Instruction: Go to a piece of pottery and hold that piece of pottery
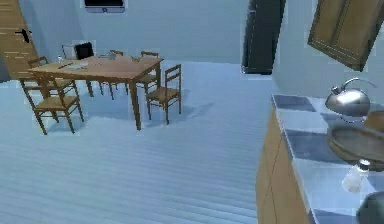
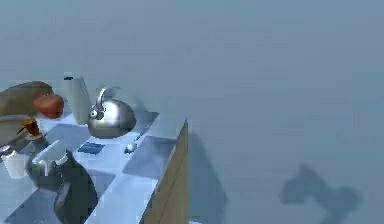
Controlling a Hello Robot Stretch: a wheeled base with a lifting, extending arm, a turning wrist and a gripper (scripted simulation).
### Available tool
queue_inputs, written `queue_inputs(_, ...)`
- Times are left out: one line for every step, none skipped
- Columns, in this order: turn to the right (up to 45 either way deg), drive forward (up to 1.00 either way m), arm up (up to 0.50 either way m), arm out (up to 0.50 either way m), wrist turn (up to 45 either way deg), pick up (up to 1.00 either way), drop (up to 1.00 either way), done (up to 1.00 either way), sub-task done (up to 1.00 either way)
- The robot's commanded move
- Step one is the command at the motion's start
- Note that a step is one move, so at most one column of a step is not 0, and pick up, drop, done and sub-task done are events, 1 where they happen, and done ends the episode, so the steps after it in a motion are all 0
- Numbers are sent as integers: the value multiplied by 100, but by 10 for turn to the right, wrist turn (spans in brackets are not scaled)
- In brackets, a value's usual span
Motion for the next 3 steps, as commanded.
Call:
queue_inputs(0, 55, 0, 0, 0, 0, 0, 0, 0)
queue_inputs(0, 0, 50, 0, 0, 0, 0, 0, 0)
queue_inputs(0, 0, 38, 0, 0, 0, 0, 0, 0)
